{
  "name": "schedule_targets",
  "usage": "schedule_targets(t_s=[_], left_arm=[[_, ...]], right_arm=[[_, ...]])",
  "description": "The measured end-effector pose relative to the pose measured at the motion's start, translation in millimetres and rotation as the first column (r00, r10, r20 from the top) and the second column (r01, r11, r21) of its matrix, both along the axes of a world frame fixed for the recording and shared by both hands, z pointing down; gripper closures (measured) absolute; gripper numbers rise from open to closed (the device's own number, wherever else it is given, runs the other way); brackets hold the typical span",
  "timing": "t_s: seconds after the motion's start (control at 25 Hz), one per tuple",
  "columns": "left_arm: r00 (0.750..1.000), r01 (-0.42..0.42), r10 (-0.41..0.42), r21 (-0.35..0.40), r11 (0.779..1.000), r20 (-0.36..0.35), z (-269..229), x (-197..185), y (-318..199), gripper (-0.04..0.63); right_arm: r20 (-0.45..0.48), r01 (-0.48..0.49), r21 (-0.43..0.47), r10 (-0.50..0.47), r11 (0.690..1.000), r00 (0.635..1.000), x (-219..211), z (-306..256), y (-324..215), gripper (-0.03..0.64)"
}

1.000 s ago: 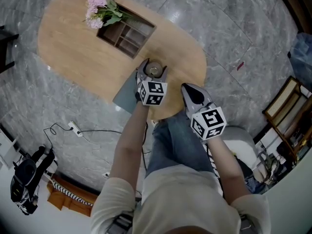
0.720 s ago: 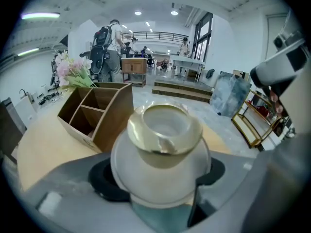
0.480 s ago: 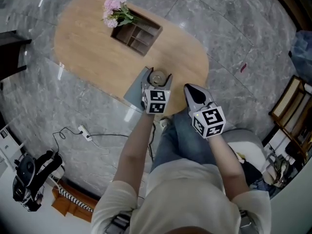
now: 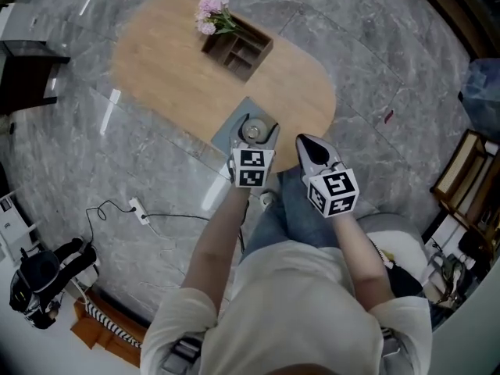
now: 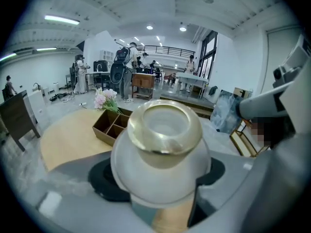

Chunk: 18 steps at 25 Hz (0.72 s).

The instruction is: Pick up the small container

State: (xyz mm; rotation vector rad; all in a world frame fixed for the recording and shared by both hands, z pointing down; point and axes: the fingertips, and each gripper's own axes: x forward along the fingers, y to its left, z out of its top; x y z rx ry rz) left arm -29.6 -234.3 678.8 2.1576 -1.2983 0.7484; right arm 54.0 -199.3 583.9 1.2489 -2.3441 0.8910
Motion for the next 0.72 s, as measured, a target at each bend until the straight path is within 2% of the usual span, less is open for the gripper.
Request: schedule_targets(t_s=[0.4,0.72], left_arm=[[0.998,0.037,-0.034,0.056,0.998,-0.052,-77.2,-19.0,76.5,0.252],[0.991,0.077,-0.067,0.090,0.993,-0.115,-129.3,-27.6,138.5,0.252]], right_arm=[[-0.010,0.026,0.094,-0.025,0.995,1.000,-21.2,-57.4,68.8,0.617],[-0.023,0.011,0.154,-0.007,0.988,1.000,-21.7,-93.9,124.9,0.617]])
